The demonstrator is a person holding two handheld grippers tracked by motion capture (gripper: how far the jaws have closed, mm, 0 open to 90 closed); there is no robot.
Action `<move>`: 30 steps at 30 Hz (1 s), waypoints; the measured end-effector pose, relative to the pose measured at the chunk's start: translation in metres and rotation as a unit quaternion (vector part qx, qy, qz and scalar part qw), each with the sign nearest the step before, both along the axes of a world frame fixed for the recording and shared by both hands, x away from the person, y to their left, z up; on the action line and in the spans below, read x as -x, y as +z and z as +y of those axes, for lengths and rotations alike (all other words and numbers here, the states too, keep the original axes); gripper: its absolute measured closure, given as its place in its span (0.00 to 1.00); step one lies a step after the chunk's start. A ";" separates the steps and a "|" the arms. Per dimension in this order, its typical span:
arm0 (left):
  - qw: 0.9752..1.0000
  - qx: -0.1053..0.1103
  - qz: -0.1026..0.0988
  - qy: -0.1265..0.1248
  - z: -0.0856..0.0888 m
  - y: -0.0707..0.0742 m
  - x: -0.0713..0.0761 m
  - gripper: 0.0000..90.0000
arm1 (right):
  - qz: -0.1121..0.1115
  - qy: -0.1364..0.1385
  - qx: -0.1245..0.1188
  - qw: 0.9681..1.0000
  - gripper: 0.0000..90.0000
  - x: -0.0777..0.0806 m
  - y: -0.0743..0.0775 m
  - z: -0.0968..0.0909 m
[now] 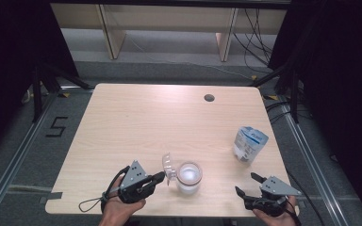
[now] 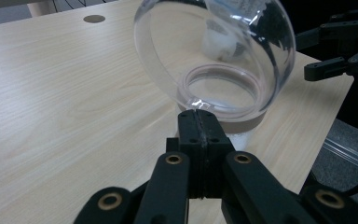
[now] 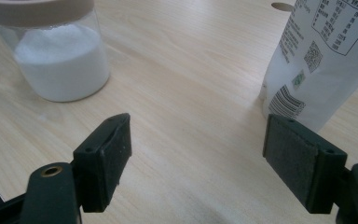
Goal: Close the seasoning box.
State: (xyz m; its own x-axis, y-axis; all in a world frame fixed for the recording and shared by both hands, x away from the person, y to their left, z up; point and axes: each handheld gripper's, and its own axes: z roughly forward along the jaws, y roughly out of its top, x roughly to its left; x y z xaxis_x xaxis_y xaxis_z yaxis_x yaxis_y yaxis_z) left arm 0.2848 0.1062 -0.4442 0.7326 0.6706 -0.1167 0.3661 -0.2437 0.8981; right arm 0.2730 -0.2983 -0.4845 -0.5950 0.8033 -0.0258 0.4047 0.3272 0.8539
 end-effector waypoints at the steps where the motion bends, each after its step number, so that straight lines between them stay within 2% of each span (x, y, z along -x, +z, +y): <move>1: 1.000 -0.003 -0.007 -0.004 0.000 0.001 -0.001 0.99 | 0.000 0.000 0.000 1.000 0.27 0.000 0.000 0.000; 3: 1.000 0.004 -0.010 -0.007 -0.001 0.001 -0.001 0.99 | 0.001 0.002 0.002 1.000 0.27 0.000 0.000 0.000; 6: 1.000 -0.005 -0.009 -0.006 -0.002 0.003 -0.001 0.99 | 0.000 0.003 0.003 1.000 0.27 0.000 0.000 0.000; 10: 1.000 -0.002 -0.013 -0.010 -0.003 0.003 -0.002 0.99 | 0.000 0.006 -0.001 1.000 0.27 0.000 0.000 0.001; 11: 1.000 -0.001 -0.014 -0.010 -0.004 0.004 -0.002 0.99 | -0.019 0.009 0.007 1.000 0.27 -0.002 -0.001 0.000; 13: 1.000 0.001 -0.014 -0.011 -0.004 0.004 -0.002 0.99 | 0.001 0.009 0.000 1.000 0.27 -0.001 0.000 0.001; 16: 1.000 -0.004 -0.014 -0.010 -0.004 0.005 -0.002 0.99 | -0.004 0.011 0.002 1.000 0.27 -0.002 -0.001 0.002; 17: 1.000 -0.003 -0.015 -0.011 -0.005 0.005 -0.003 0.99 | -0.015 0.012 0.006 1.000 0.27 -0.003 -0.001 0.001; 21: 1.000 0.004 -0.017 -0.015 -0.007 0.005 -0.003 0.99 | -0.013 0.010 0.010 1.000 0.27 -0.003 0.000 0.001; 22: 1.000 -0.002 -0.020 -0.017 -0.007 0.006 -0.003 0.99 | -0.014 0.012 0.010 1.000 0.27 -0.003 -0.001 0.001; 23: 1.000 -0.001 -0.020 -0.016 -0.008 0.006 -0.003 0.99 | -0.002 0.010 0.005 1.000 0.27 -0.002 0.000 0.001; 24: 1.000 -0.004 -0.020 -0.016 -0.007 0.007 -0.003 0.99 | -0.002 0.011 0.005 1.000 0.27 -0.002 -0.001 0.001; 30: 1.000 -0.004 -0.020 -0.020 -0.009 0.006 -0.003 0.99 | -0.016 0.012 0.008 1.000 0.27 -0.003 -0.001 0.001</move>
